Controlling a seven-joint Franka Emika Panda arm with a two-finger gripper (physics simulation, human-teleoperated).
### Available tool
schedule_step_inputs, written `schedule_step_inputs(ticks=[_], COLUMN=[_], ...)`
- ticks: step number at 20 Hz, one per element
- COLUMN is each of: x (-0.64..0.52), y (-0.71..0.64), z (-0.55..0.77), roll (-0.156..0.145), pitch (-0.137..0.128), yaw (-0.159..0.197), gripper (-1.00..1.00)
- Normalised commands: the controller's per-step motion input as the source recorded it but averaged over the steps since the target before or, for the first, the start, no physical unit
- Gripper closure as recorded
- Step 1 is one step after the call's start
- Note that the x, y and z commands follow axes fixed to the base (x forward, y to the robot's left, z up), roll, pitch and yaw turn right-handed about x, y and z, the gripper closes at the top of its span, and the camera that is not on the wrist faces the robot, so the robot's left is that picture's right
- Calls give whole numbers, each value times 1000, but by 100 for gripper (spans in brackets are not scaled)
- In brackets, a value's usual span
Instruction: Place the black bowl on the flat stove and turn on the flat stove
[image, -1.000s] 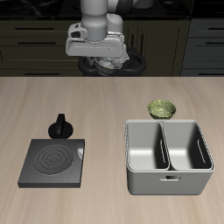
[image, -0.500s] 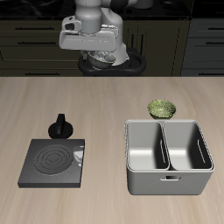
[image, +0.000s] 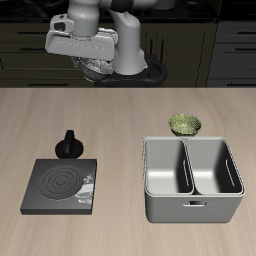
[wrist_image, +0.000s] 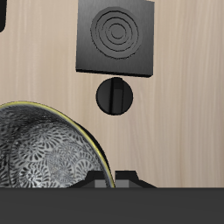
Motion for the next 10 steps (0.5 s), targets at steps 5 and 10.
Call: schedule_step_inputs(ticks=[5, 10], x=[560, 469], y=[-148, -136], z=[158, 37], roll=[-35, -8], pitch=[0, -14], yaw=[17, -44], gripper=[100, 100])
